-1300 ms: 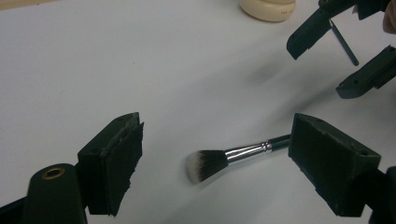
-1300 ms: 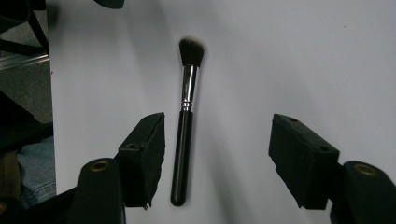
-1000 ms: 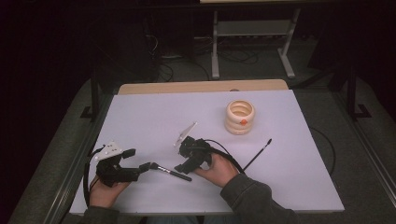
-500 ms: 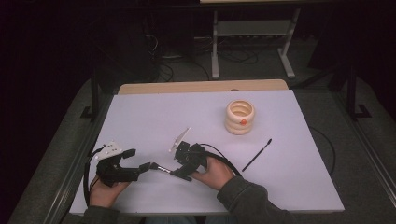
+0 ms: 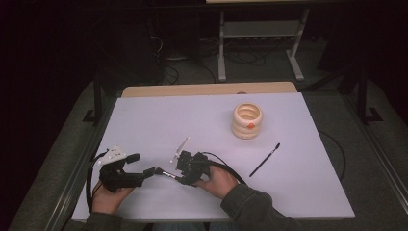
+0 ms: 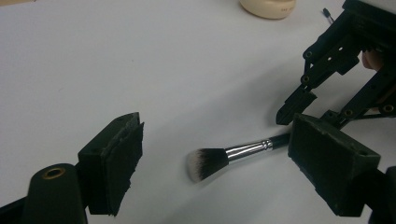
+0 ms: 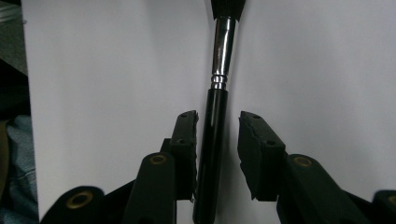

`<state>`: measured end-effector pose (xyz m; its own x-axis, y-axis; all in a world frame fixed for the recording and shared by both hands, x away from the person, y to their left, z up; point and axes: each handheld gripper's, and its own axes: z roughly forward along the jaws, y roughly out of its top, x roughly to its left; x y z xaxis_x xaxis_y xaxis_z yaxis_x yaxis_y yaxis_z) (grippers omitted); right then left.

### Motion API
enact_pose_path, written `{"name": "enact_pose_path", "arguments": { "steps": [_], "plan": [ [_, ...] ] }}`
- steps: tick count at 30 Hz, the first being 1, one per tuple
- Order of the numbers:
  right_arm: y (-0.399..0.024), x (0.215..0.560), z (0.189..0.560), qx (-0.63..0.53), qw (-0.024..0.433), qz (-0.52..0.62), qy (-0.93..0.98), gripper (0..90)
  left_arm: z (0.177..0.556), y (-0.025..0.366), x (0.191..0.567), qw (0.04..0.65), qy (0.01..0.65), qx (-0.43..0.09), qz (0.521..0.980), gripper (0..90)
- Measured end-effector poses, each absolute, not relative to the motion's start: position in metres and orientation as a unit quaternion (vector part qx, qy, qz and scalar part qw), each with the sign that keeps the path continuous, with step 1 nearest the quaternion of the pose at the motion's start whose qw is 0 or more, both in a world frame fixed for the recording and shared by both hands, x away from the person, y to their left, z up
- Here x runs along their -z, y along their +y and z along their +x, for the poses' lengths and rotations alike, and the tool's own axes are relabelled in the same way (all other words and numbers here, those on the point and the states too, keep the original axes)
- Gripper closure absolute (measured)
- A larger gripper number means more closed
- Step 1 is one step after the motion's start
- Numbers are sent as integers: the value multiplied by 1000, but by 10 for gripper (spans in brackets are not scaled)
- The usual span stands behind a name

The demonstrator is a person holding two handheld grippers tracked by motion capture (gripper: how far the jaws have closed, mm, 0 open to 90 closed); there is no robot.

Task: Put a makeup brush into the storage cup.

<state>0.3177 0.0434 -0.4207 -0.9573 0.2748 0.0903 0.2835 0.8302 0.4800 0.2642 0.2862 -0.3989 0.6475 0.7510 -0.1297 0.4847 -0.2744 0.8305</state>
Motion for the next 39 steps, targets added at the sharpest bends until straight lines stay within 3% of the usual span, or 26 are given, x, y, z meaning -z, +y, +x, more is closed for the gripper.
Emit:
{"name": "enact_pose_path", "arguments": {
  "steps": [18, 39],
  "plan": [
    [51, 425, 309, 224, -27, -141, -964, 782, 264, 287, 399, 455, 392, -148, 786, 173],
    [47, 421, 310, 245, -25, -131, -960, 790, 262, 290, 393, 470, 394, -143, 777, 173]
  ]
}}
